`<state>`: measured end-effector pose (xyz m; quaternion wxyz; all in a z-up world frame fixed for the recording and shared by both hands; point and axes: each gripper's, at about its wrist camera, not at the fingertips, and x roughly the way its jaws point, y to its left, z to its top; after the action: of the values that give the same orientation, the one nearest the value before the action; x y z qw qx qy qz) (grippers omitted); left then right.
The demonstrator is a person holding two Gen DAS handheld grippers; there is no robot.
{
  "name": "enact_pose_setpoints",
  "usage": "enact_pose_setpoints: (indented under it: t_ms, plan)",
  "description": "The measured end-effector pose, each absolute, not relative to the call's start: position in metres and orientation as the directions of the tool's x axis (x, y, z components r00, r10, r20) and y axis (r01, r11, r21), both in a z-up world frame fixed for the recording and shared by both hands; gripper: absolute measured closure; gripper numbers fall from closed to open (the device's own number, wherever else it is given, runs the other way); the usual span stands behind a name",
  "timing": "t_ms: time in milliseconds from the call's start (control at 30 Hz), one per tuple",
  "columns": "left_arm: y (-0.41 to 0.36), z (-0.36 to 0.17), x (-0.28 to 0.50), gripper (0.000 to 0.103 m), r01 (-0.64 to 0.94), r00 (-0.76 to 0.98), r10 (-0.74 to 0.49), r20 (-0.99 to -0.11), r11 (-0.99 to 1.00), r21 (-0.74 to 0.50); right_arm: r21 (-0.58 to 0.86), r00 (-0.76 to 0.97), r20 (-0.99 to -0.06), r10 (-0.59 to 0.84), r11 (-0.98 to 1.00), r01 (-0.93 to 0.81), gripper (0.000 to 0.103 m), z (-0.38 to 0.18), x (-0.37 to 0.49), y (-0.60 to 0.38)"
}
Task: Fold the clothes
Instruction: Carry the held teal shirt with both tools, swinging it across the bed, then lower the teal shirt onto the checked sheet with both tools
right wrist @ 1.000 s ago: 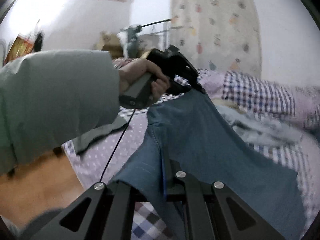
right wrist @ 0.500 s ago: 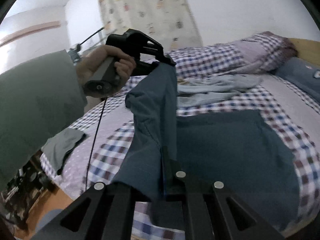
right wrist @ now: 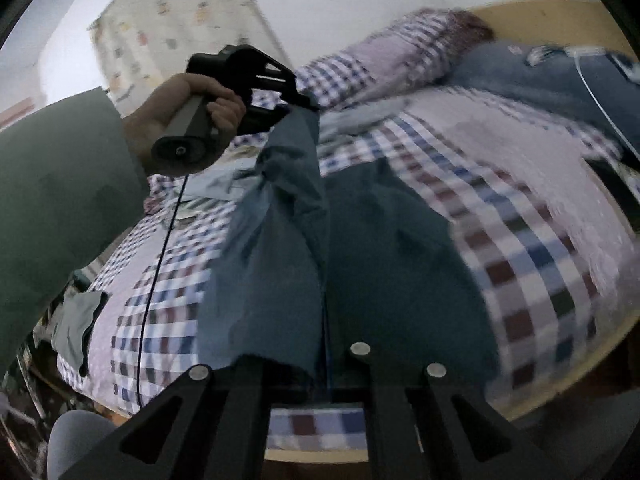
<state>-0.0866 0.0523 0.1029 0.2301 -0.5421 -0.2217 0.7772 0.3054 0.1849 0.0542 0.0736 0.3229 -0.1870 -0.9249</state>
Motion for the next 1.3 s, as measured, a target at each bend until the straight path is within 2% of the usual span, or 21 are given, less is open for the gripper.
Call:
enact_pose_setpoints:
  t_ms: [300, 367, 400, 433, 467, 500, 533, 667, 800, 1033, 1167, 1300]
  plan:
    - [0.094, 0.047, -0.107, 0.093, -0.049, -0.238, 0.536, -0.81, -0.84, -0.541, 0.465, -0.72, -0.644, -0.259, -0.879, -0.1, 0.1, 0.013, 0.297, 0.226]
    - [0.095, 0.046, -0.11, 0.08, -0.052, -0.222, 0.571, -0.79, -0.816, -0.575, 0.463, -0.708, -0.66, -0.252, -0.878, -0.119, 0.098, 0.007, 0.296, 0.23]
    - [0.09, 0.051, -0.11, 0.065, -0.059, -0.232, 0.613, -0.755, -0.784, -0.618, 0.46, -0.704, -0.666, -0.246, -0.879, -0.128, 0.097, 0.006, 0.296, 0.231]
    - [0.082, 0.057, -0.108, 0.044, -0.067, -0.256, 0.647, -0.718, -0.753, -0.655, 0.457, -0.701, -0.672, -0.239, -0.879, -0.139, 0.095, 0.005, 0.297, 0.233]
    - [0.073, 0.064, -0.106, 0.035, -0.076, -0.281, 0.679, -0.679, -0.721, -0.689, 0.455, -0.7, -0.677, -0.228, -0.877, -0.154, 0.093, 0.004, 0.297, 0.236]
    - [0.064, 0.07, -0.104, 0.022, -0.086, -0.305, 0.708, -0.637, -0.687, -0.722, 0.456, -0.702, -0.677, -0.219, -0.874, -0.168, 0.089, 0.004, 0.298, 0.239]
    - [0.054, 0.078, -0.102, 0.019, -0.099, -0.329, 0.731, -0.598, -0.656, -0.748, 0.454, -0.706, -0.679, -0.203, -0.871, -0.186, 0.089, 0.004, 0.3, 0.243]
    - [0.005, 0.107, -0.083, 0.019, -0.159, -0.413, 0.742, -0.529, -0.63, -0.76, 0.489, -0.709, -0.679, -0.191, -0.838, -0.243, 0.083, 0.002, 0.309, 0.265]
    - [-0.062, 0.116, -0.04, 0.019, -0.196, -0.549, 0.64, -0.537, -0.723, -0.662, 0.426, -0.694, -0.711, -0.114, -0.855, -0.297, 0.083, 0.006, 0.32, 0.276]
    - [-0.149, 0.054, 0.016, 0.019, -0.065, -0.609, 0.552, -0.569, -0.751, -0.658, 0.351, -0.663, -0.748, -0.038, -0.87, -0.346, 0.083, 0.009, 0.333, 0.295]
    - [-0.17, 0.025, 0.019, 0.019, -0.013, -0.607, 0.579, -0.544, -0.692, -0.721, 0.379, -0.7, -0.702, -0.132, -0.901, -0.209, 0.083, 0.019, 0.322, 0.284]
    - [-0.175, 0.014, 0.016, 0.019, -0.004, -0.603, 0.604, -0.521, -0.655, -0.756, 0.403, -0.699, -0.691, -0.186, -0.901, -0.159, 0.083, 0.018, 0.31, 0.281]
